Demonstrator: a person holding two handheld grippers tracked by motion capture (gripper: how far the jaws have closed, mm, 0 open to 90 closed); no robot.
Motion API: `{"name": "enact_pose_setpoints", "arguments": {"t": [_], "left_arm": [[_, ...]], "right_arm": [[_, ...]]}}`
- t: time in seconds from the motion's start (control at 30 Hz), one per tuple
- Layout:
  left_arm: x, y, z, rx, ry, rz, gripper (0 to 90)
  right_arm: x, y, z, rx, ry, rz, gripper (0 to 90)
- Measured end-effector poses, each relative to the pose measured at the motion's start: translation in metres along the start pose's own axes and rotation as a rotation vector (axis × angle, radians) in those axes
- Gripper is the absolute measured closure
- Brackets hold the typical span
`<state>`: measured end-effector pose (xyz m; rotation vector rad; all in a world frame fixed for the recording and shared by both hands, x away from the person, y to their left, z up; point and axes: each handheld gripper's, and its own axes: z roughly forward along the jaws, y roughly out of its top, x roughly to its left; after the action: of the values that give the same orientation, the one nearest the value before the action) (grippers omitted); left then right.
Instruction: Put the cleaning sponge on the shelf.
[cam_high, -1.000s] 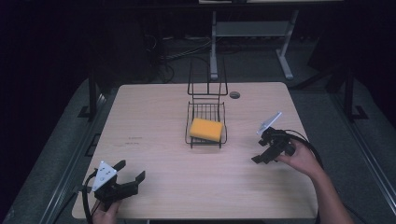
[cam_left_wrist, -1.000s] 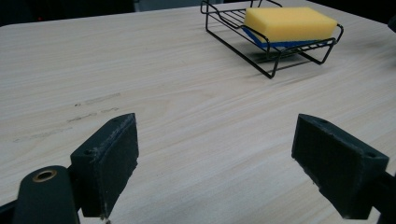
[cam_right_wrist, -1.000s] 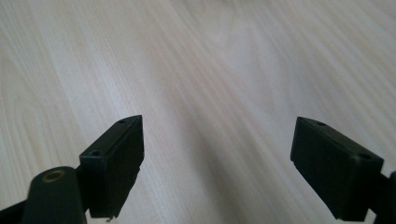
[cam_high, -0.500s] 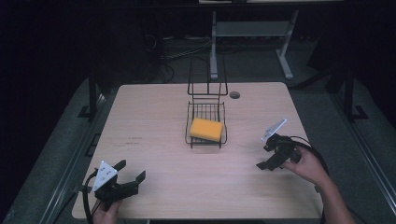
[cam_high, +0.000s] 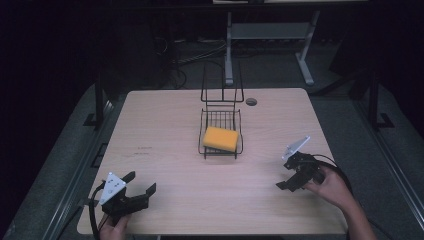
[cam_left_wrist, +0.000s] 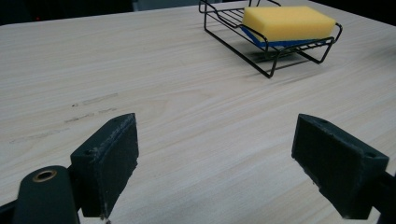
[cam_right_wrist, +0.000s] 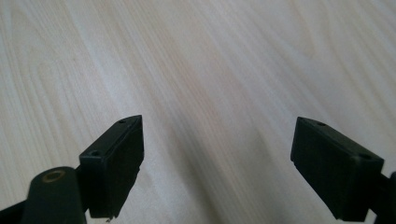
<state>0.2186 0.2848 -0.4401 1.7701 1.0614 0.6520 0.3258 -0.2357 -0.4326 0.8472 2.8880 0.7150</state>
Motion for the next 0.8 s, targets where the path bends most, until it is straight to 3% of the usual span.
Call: {"name": "enact_pose_setpoints", "arguments": {"t": [0.8], "left_arm": [[-0.001, 0.000, 0.000, 0.003, 0.000, 0.004, 14.1]], "right_arm": [[0.027, -0.037, -0.001, -0.032, -0.019, 0.033, 16.9]]}}
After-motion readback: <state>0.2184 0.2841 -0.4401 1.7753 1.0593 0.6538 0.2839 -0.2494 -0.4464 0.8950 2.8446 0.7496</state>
